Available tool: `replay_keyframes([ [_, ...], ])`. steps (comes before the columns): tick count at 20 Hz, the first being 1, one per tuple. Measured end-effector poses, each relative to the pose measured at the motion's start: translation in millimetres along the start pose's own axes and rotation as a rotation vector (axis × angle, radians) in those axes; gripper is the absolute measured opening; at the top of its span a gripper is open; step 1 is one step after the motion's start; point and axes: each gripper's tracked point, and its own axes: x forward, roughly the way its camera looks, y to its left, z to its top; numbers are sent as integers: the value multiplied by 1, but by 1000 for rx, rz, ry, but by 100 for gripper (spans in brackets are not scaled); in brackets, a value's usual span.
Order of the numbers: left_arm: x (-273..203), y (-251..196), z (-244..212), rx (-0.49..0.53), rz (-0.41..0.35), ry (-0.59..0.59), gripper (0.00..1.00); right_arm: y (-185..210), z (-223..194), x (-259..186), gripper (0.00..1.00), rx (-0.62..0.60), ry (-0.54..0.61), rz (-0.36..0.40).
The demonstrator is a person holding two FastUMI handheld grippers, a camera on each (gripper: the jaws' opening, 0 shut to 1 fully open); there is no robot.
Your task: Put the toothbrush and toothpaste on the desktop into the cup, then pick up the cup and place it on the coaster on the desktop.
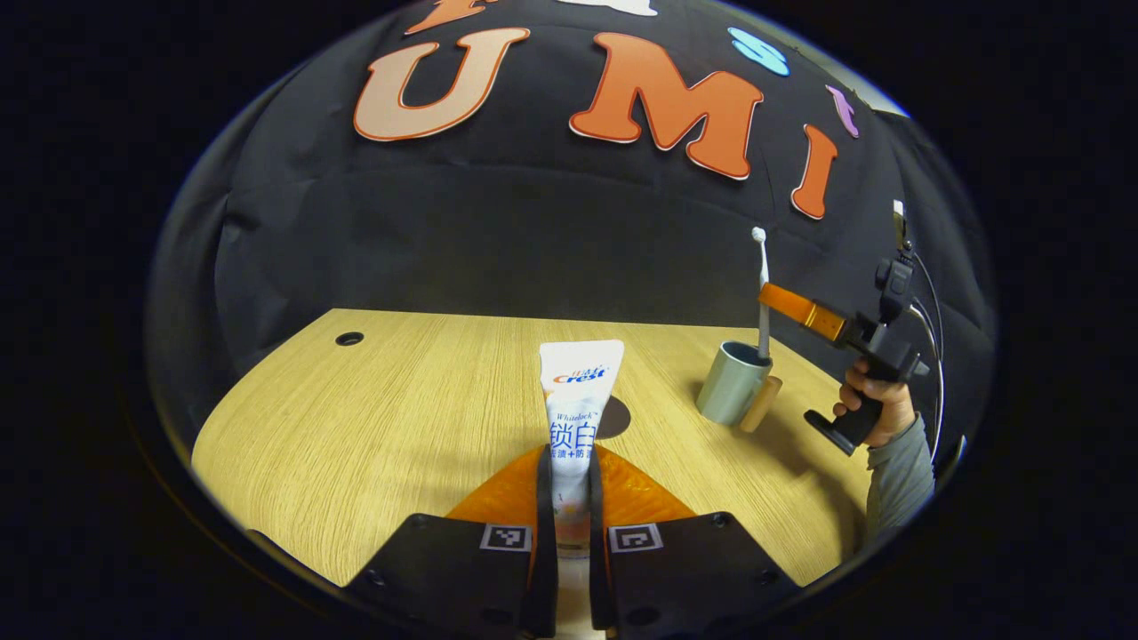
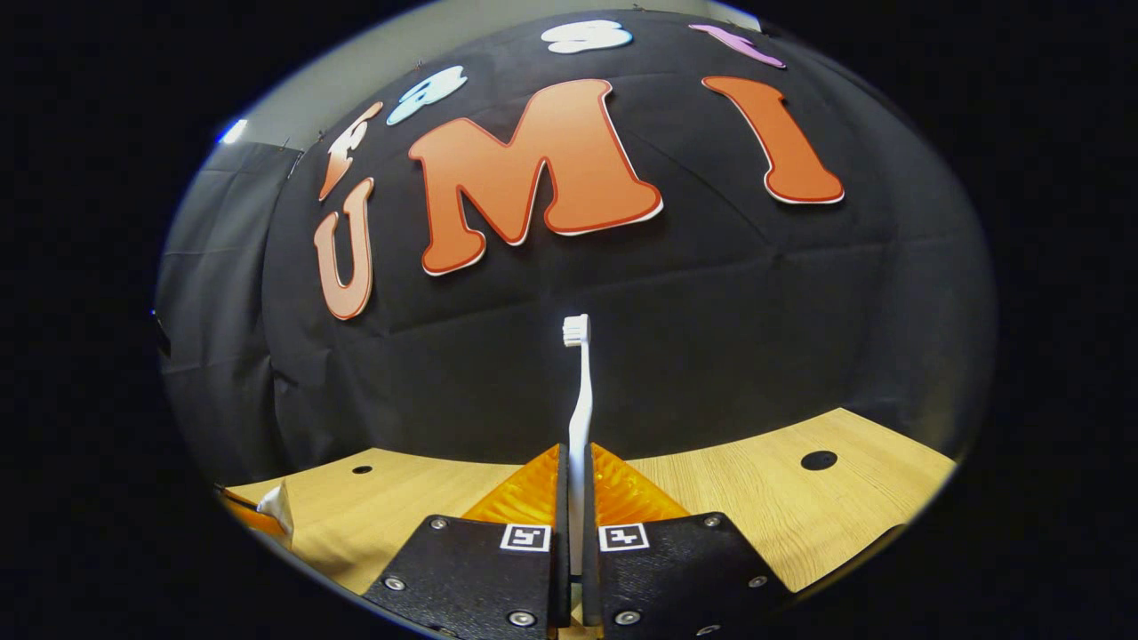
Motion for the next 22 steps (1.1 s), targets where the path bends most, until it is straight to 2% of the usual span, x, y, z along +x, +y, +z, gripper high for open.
replay_keyframes([
  [9, 24, -22, 52, 45, -57, -161, 17, -15, -18, -5, 6, 28, 26, -6],
  [15, 43, -61, 91, 37, -130, -286, 17, -26, -26, -15, 8, 25, 54, -27],
  [17, 54, -73, 101, 32, -150, -312, 17, -36, -26, -18, 15, 57, 60, -49],
  [18, 59, -83, 103, 27, -165, -324, 17, -40, -24, -22, 28, 69, 61, -59],
  [19, 64, -91, 106, 17, -180, -335, 17, -43, -23, -27, 23, 79, 64, -65],
  [20, 65, -98, 107, 8, -191, -347, 17, -46, -22, -31, 33, 84, 66, -72],
  [22, 74, -108, 111, -9, -205, -375, 17, -54, -20, -41, 43, 70, 72, -94],
])
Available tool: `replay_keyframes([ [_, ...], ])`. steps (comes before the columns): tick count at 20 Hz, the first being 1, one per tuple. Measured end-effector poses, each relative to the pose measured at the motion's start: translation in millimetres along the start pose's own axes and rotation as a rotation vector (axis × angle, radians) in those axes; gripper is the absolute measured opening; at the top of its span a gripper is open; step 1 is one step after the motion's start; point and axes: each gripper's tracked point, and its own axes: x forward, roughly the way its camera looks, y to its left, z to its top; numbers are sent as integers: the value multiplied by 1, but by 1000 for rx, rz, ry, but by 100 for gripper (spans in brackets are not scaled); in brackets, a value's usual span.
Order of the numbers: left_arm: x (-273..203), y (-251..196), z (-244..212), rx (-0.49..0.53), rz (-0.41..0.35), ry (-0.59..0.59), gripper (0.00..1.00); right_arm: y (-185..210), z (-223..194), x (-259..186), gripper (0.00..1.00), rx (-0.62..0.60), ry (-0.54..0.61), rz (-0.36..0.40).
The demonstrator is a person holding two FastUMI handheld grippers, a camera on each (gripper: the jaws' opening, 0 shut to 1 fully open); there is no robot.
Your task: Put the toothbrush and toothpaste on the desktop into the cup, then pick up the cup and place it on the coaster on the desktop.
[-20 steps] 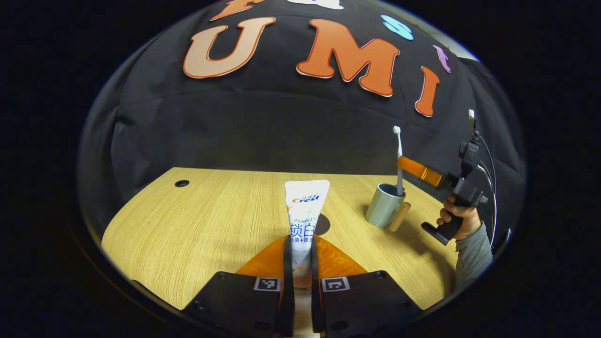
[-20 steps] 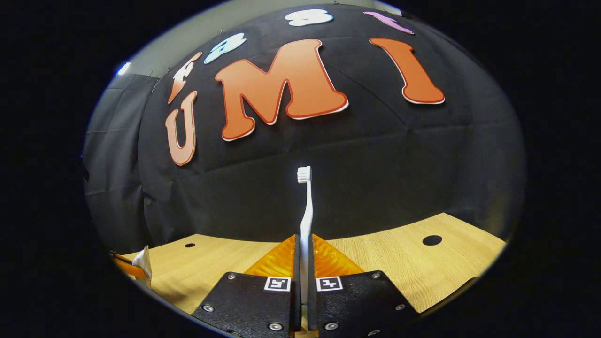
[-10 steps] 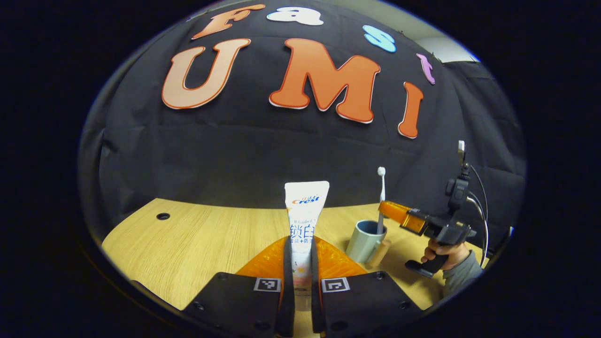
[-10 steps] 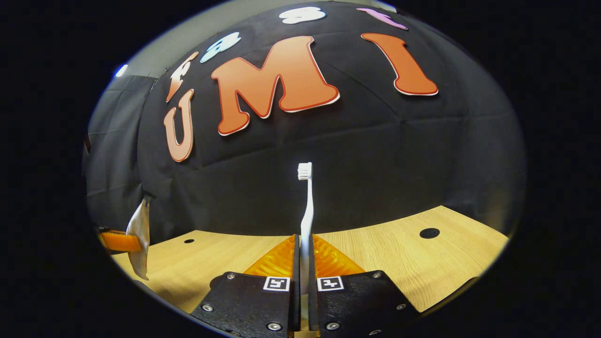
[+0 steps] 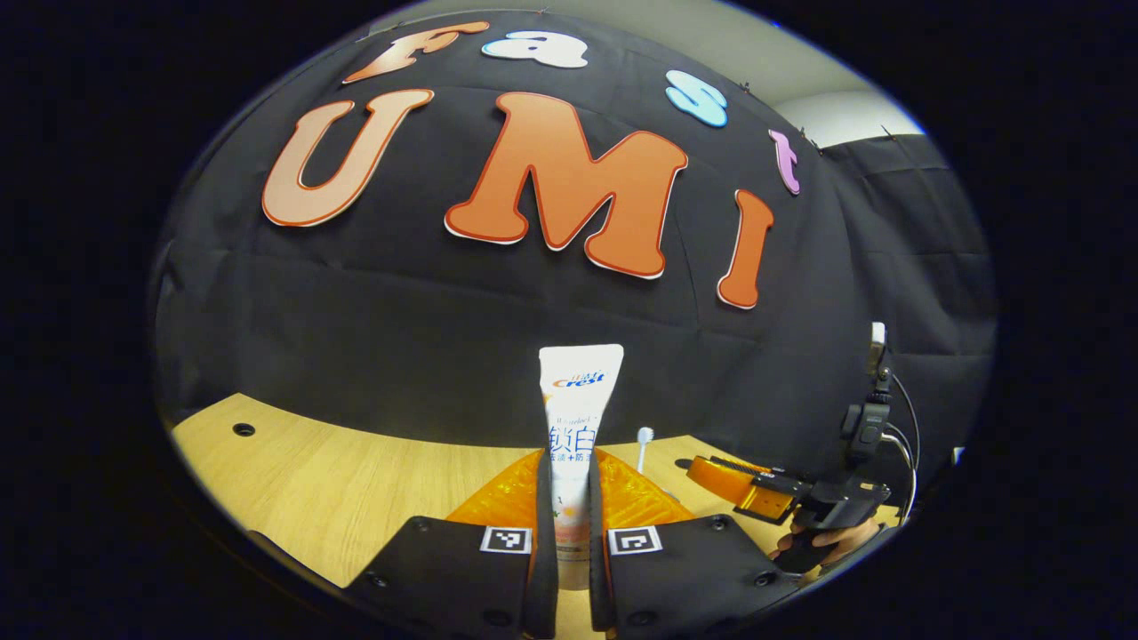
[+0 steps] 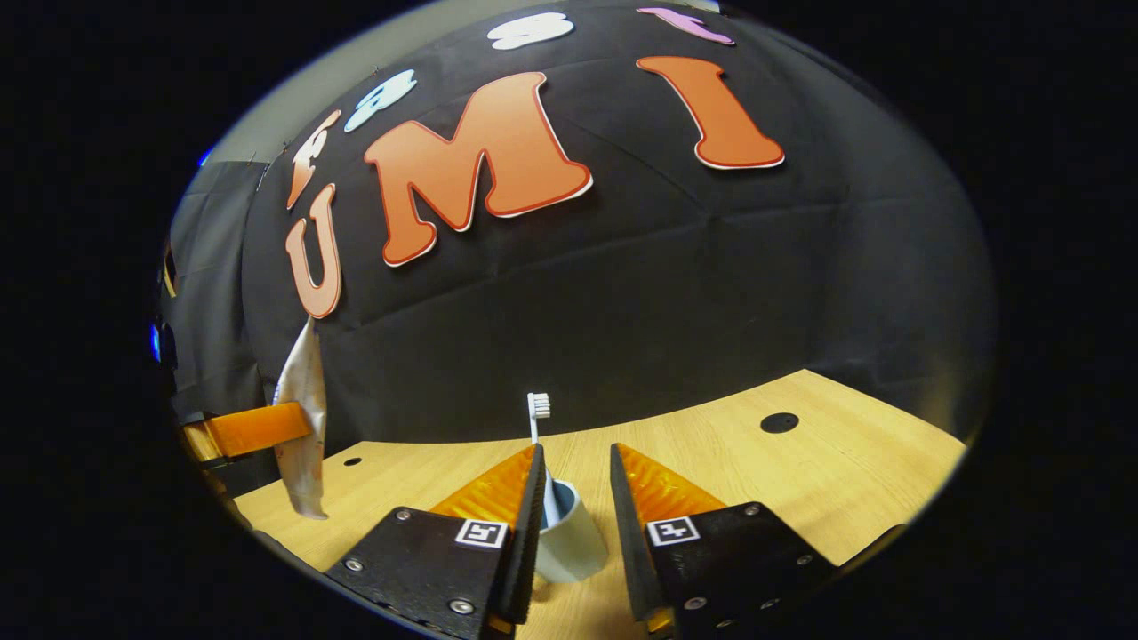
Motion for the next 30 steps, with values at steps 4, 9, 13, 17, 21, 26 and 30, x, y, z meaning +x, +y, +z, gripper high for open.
replay_keyframes([
  [4, 21, -17, 3, -22, -28, -57, 17, -21, -3, -13, 65, -55, 29, -53],
  [9, 42, -43, 4, -28, -65, -97, 18, -22, 7, -22, 79, -31, 6, -32],
  [13, 63, -60, -1, -15, -100, -128, 17, -26, 15, -29, 82, -28, -13, -27],
  [17, 81, -68, -12, 11, -130, -133, 17, -35, 17, -38, 84, -17, -22, -34],
  [21, 96, -73, -23, 26, -154, -138, 17, -34, 22, -42, 86, 0, -38, -24],
  [26, 109, -76, -44, 11, -178, -113, 21, -36, 21, -40, 86, 15, -39, -22],
  [30, 115, -77, -65, 24, -171, -79, 23, -41, 19, -40, 86, 16, -28, -36],
])
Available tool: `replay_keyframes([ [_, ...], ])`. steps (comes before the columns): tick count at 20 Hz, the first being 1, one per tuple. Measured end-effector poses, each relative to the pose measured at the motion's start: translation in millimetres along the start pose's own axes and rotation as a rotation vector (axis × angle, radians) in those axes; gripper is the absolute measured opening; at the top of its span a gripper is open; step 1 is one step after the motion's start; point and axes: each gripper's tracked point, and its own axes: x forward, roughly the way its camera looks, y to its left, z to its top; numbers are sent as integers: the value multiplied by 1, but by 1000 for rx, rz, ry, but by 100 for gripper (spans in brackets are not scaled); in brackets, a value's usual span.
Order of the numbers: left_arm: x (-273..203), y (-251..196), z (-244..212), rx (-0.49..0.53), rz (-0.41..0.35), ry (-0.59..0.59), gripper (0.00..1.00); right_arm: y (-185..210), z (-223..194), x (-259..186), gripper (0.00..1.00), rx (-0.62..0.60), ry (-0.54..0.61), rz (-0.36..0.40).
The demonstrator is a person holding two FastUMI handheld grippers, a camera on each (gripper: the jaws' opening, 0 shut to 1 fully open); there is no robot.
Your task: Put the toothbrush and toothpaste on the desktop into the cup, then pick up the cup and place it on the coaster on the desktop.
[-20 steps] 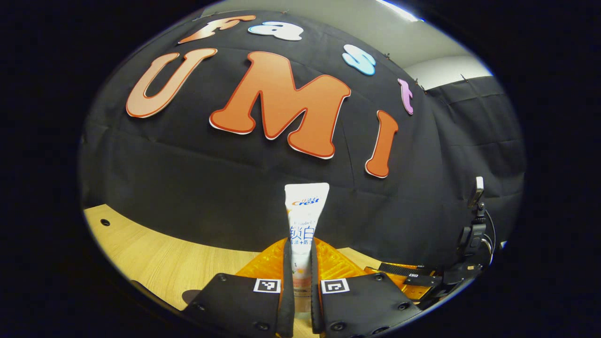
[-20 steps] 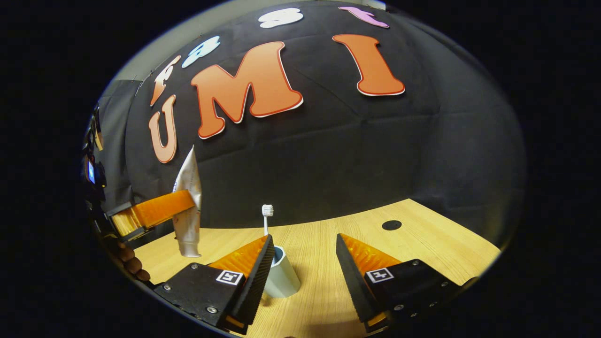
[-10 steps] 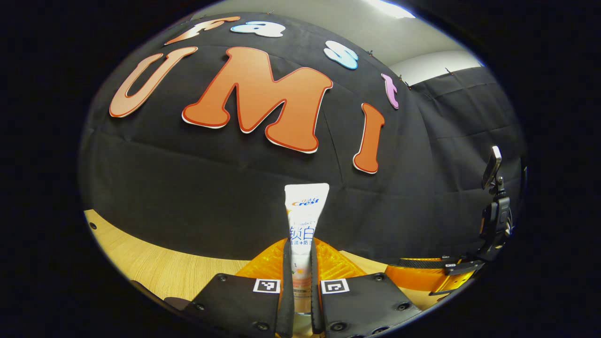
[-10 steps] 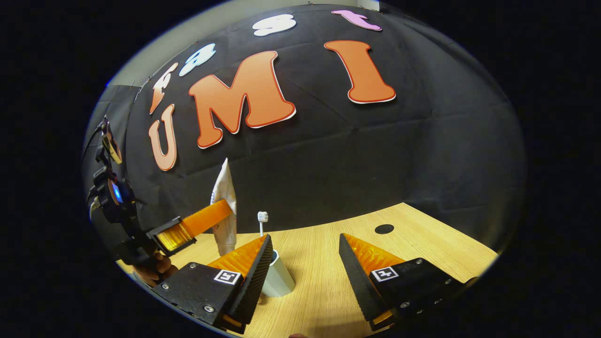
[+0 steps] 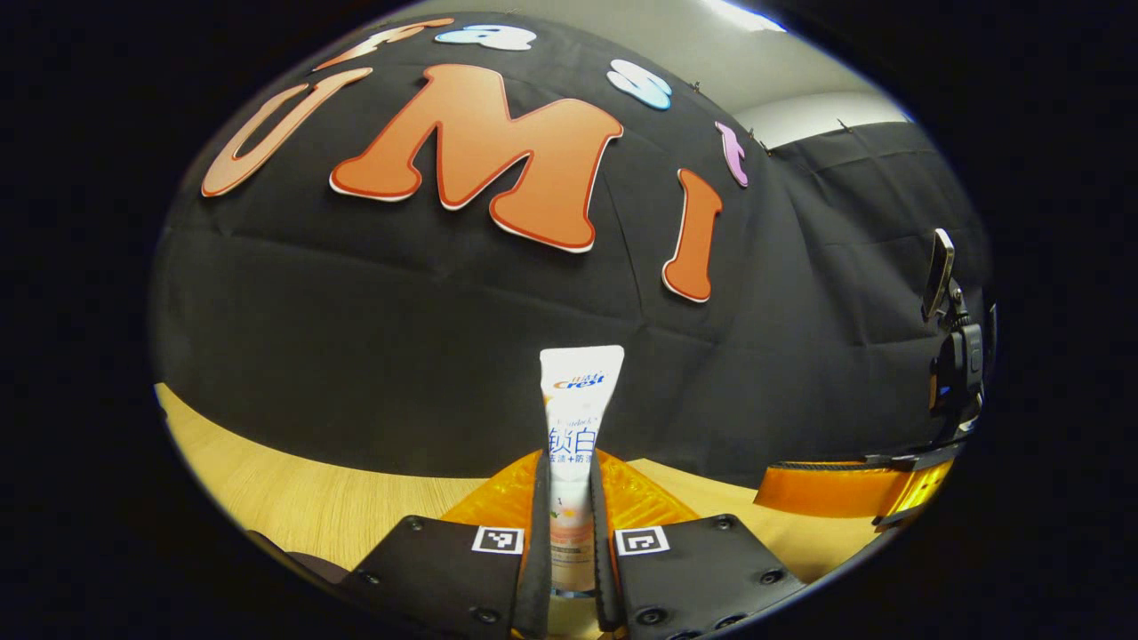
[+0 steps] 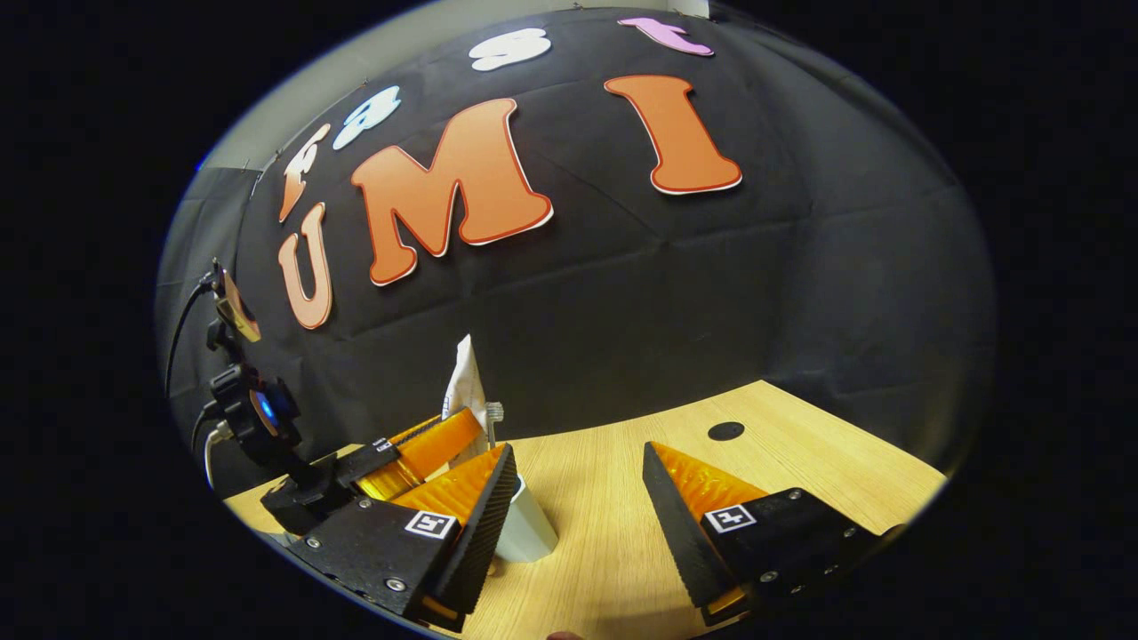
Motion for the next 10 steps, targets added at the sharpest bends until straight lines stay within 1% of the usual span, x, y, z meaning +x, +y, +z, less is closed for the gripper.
replay_keyframes([
  [1, 0, -1, -4, -3, -4, 9, 23, 0, -1, 0, 86, 4, -1, 3],
  [4, -4, -7, -12, 9, -20, 54, 28, -2, 1, 0, 86, 7, -6, -2],
  [5, -6, -6, -14, 14, -16, 71, 29, -3, 2, -1, 87, 10, -8, -5],
  [6, -9, -2, -14, 14, -6, 79, 33, -4, 3, 0, 86, 15, -9, -5],
  [9, -18, 6, -17, -28, 6, 107, 34, -6, 1, 0, 86, 28, -1, -10],
  [10, -21, 9, -21, -26, 15, 120, 37, -7, 0, 0, 86, 36, 5, -13],
])
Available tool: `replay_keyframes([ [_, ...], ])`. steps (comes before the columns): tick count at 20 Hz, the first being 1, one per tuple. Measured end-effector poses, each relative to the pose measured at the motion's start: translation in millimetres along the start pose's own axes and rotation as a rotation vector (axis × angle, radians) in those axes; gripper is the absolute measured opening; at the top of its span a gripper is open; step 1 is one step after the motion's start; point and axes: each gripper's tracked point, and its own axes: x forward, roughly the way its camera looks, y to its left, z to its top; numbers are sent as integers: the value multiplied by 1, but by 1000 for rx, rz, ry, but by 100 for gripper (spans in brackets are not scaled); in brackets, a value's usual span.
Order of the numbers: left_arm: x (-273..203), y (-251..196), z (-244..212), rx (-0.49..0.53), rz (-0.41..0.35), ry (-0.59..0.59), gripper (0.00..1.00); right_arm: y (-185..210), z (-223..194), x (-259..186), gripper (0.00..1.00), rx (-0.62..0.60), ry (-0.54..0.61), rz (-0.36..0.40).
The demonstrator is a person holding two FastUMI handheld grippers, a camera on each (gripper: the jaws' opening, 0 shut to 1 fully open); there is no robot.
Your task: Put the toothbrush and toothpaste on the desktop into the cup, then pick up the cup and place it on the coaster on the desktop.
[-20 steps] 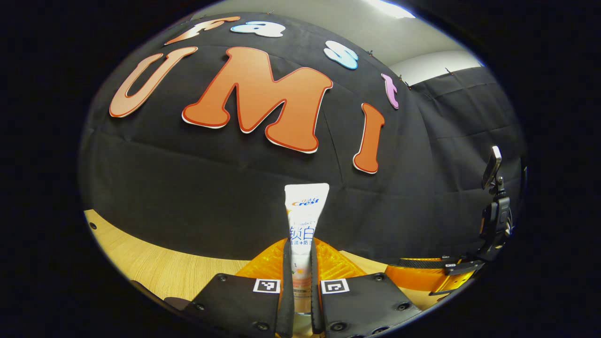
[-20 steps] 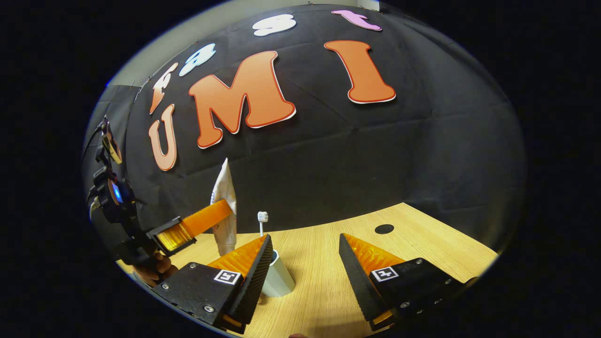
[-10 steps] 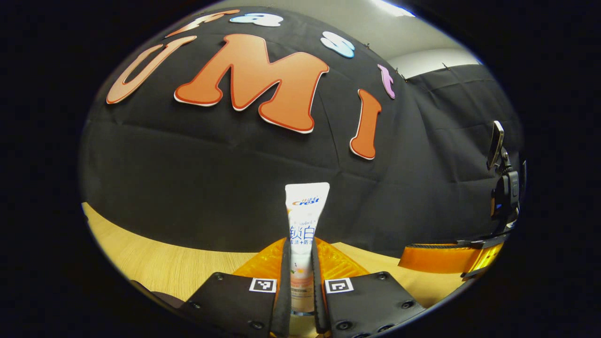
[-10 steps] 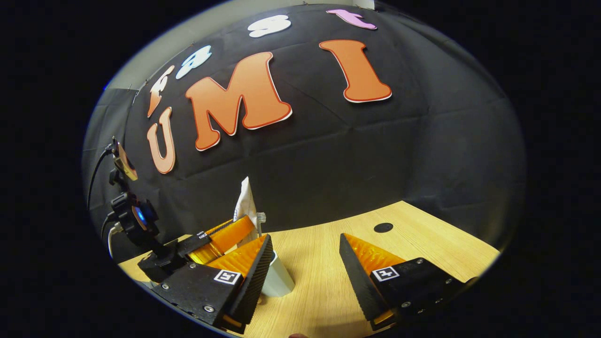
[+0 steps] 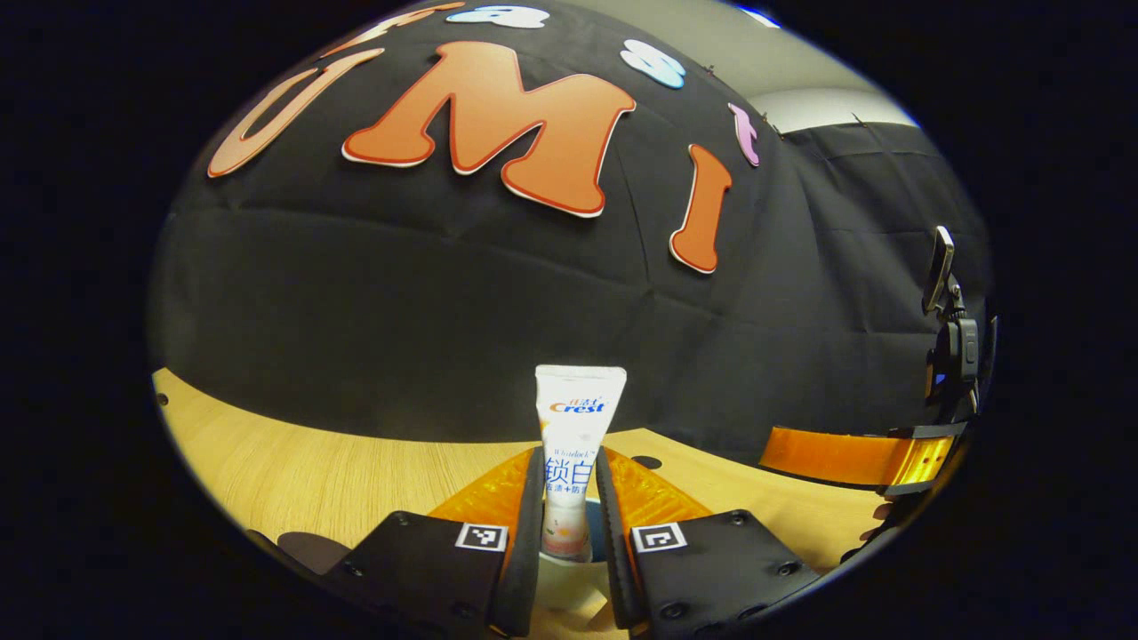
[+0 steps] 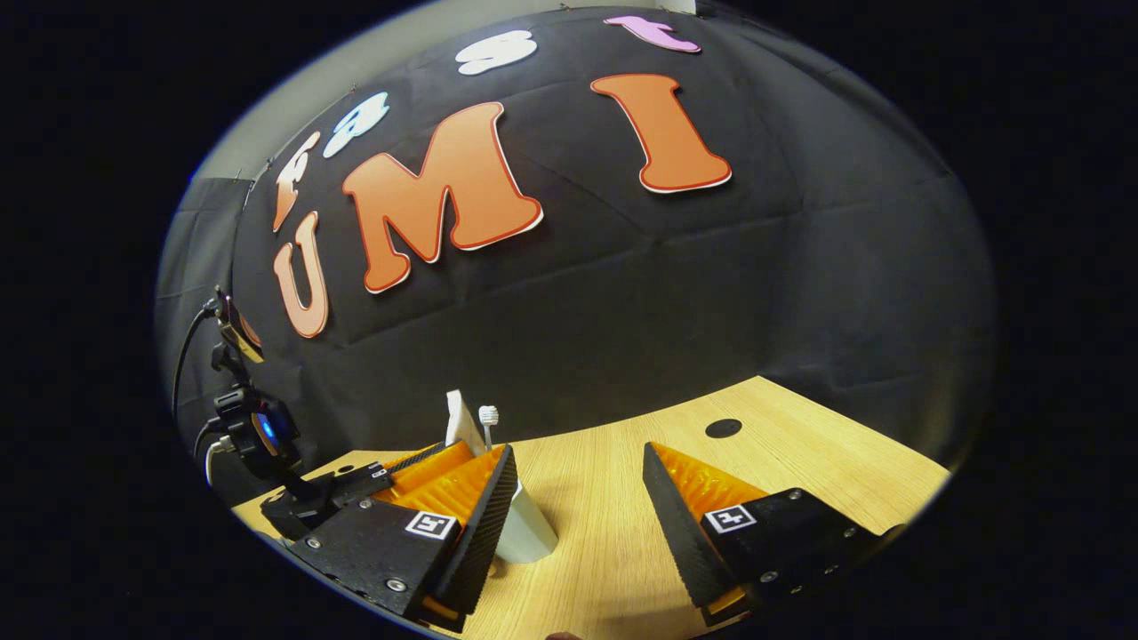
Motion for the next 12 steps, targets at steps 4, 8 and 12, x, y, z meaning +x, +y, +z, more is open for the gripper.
replay_keyframes([
  [4, -16, 10, 11, -25, 1, 0, 35, 1, 3, -1, 86, 25, -3, 3],
  [8, -40, 15, 18, -42, 7, 31, 54, 2, 5, -3, 86, 30, -4, 3],
  [12, -70, 21, 33, 29, 41, 25, 96, 4, 4, 0, 86, 45, 25, -13],
])
